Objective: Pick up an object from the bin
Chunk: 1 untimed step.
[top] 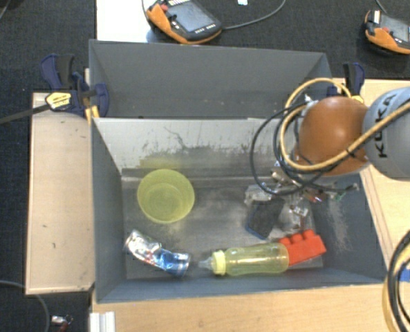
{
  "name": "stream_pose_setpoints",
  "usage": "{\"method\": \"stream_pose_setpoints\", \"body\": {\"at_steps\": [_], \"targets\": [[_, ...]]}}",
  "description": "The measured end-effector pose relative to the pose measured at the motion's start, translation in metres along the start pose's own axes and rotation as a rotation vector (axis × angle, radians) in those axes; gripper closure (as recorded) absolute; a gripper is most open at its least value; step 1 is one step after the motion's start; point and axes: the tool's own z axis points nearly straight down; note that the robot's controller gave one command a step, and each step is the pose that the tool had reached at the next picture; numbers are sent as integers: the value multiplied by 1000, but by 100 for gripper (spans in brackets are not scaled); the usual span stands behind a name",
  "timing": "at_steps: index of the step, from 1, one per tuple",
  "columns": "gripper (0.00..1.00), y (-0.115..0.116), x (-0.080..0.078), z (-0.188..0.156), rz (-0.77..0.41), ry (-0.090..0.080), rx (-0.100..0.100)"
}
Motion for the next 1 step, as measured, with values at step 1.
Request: {"method": "stream_pose_setpoints", "body": {"at_steps": [1], "targets": [[100,-1,-16,-1,-198,0,-8]]}}
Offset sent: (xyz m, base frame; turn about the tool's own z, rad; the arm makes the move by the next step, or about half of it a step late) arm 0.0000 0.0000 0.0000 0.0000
